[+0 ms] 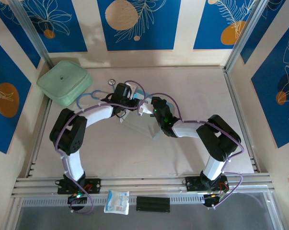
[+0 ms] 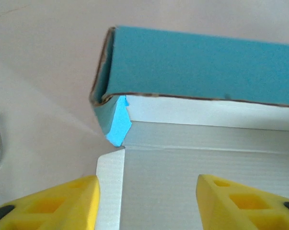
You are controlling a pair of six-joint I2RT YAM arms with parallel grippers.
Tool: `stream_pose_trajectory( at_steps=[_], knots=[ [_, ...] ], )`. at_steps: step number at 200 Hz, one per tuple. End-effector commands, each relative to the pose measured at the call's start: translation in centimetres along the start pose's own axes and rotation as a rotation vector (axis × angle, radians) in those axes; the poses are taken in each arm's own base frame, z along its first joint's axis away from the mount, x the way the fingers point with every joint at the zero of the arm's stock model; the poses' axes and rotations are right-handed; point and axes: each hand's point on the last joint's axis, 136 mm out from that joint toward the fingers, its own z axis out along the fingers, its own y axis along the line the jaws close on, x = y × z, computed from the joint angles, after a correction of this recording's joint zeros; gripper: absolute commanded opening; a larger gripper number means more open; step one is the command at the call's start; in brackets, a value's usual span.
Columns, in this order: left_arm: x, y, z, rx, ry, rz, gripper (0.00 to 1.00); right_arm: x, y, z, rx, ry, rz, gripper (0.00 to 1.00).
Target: Fold the paper box
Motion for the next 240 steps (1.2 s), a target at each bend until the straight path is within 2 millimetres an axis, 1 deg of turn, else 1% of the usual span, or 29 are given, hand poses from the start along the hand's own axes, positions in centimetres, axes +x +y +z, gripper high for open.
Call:
stream_pose_trajectory(
  at_steps=[1, 16, 30, 44, 56, 71, 88, 99, 104, 115, 140, 154, 182, 209, 240],
  knots=[
    [-0.3, 0.1, -2.0, 0.027, -0.017, -0.071, 0.57, 1.0, 3.3, 0.0, -0.128, 0.017, -0.022, 0.0],
    [0.0, 0.7, -3.5, 0.041, -0.008, -0.144, 0.58, 1.2, 3.2, 0.1, -0.128, 0.017, -0.017, 0.0],
    [0.1, 1.1, -5.3, 0.075, -0.014, -0.244, 0.57, 1.4, 3.4, 0.1, -0.135, 0.019, -0.018, 0.0],
    [-0.5, 1.5, -7.5, 0.115, -0.05, -0.342, 0.57, 1.5, 3.6, 0.2, -0.143, 0.012, -0.022, 0.0],
    [-1.0, 2.1, -9.0, 0.144, -0.068, -0.427, 0.57, 1.2, 3.8, 0.1, -0.152, -0.015, -0.03, 0.0],
    [-1.7, 3.1, -10.0, 0.153, -0.052, -0.502, 0.58, 0.9, 4.1, -0.2, -0.174, -0.05, -0.03, 0.0],
    [-3.3, 2.4, -10.5, 0.196, -0.029, -0.475, 0.6, 0.6, 4.1, -0.3, -0.19, -0.065, -0.019, 0.0],
    [-4.2, 1.9, -10.4, 0.228, -0.02, -0.46, 0.62, 0.3, 3.9, -0.3, -0.191, -0.072, -0.017, 0.0],
    [-4.5, 1.8, -10.2, 0.234, -0.02, -0.451, 0.63, 0.2, 3.7, -0.3, -0.19, -0.072, -0.016, 0.02],
    [-5.3, 1.8, -9.9, 0.243, -0.024, -0.43, 0.64, -0.1, 3.3, -0.3, -0.184, -0.073, -0.011, 0.11],
    [-6.6, 1.6, -8.9, 0.258, -0.015, -0.389, 0.66, -0.9, 2.5, -0.7, -0.176, -0.087, 0.002, 0.25],
    [-7.2, 1.4, -8.3, 0.28, -0.008, -0.383, 0.67, -1.1, 2.0, -0.9, -0.168, -0.089, 0.012, 0.28],
    [-7.6, 1.3, -7.1, 0.293, 0.005, -0.378, 0.68, -1.4, 1.0, -1.3, -0.168, -0.088, 0.03, 0.36],
    [-7.8, 1.4, -6.2, 0.294, 0.02, -0.368, 0.69, -2.1, 0.2, -1.8, -0.157, -0.103, 0.046, 0.49],
    [-7.8, 1.3, -5.0, 0.307, 0.048, -0.365, 0.69, -2.8, -1.2, -2.4, -0.162, -0.115, 0.117, 0.63]
  ],
)
